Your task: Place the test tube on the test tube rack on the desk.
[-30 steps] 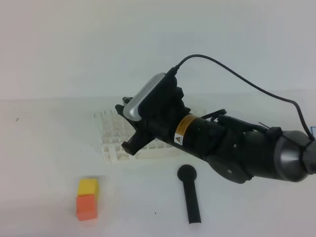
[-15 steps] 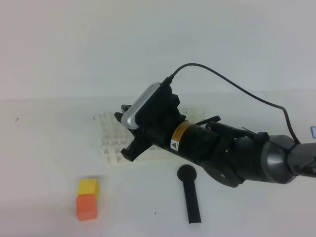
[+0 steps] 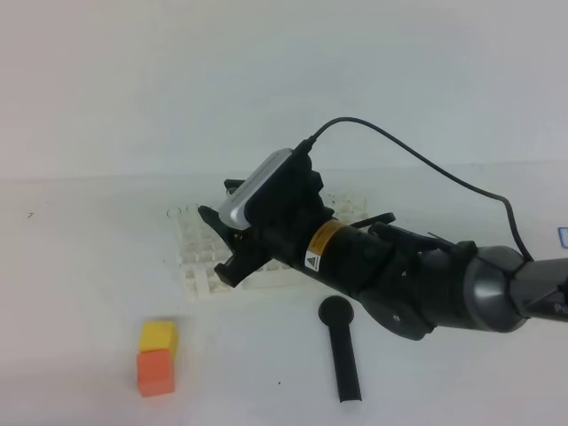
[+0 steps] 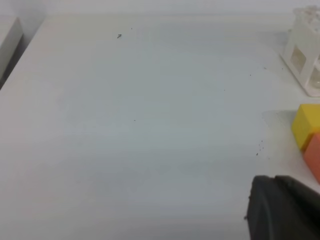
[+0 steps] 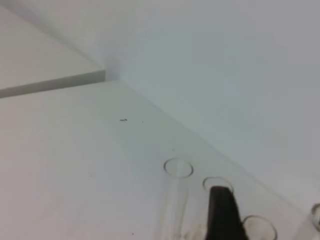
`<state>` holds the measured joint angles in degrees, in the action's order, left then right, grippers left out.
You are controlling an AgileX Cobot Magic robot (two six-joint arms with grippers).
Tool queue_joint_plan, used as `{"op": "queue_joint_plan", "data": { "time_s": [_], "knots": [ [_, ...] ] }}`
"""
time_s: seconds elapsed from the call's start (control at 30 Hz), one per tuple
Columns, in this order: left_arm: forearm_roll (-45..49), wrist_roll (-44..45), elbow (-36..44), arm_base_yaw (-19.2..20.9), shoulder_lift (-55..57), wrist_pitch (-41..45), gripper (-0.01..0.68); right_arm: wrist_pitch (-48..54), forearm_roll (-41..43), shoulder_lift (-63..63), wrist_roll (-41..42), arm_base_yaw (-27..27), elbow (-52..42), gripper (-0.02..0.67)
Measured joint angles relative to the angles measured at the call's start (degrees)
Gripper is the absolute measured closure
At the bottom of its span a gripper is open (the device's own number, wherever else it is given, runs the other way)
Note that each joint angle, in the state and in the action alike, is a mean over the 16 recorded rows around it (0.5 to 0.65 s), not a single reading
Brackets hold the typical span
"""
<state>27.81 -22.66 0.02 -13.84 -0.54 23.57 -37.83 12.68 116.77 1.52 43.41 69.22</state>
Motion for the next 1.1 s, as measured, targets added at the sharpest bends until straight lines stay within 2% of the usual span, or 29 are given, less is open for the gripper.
{"op": "queue_joint_plan", "data": {
  "time_s": [0.2, 0.37, 0.47, 0.87, 0.97, 1.1],
  "knots": [
    [0.0, 0.0, 0.0, 0.0, 0.0, 0.0, 0.674, 0.4, -0.7, -1.1, 0.2, 0.0, 0.0, 0.248],
    [0.0, 0.0, 0.0, 0.0, 0.0, 0.0, 0.674, 3.3, -0.9, -3.4, 0.6, 0.0, 0.0, 0.248],
    [0.0, 0.0, 0.0, 0.0, 0.1, 0.0, 0.674, 6.7, -0.9, -5.9, 1.6, 0.0, 0.0, 0.302],
    [0.1, 0.0, 0.0, 0.0, 0.1, 0.0, 0.674, 22.5, -0.9, -19.2, 7.0, 0.0, 0.0, 0.598],
    [0.1, 0.0, 0.0, 0.0, 0.1, 0.0, 0.674, 24.0, -0.9, -22.0, 7.8, 0.0, 0.0, 0.634],
    [0.1, 0.0, 0.1, 0.0, 0.1, 0.0, 0.674, 23.9, -0.9, -24.6, 8.1, 0.0, 0.0, 0.646]
  ]
}}
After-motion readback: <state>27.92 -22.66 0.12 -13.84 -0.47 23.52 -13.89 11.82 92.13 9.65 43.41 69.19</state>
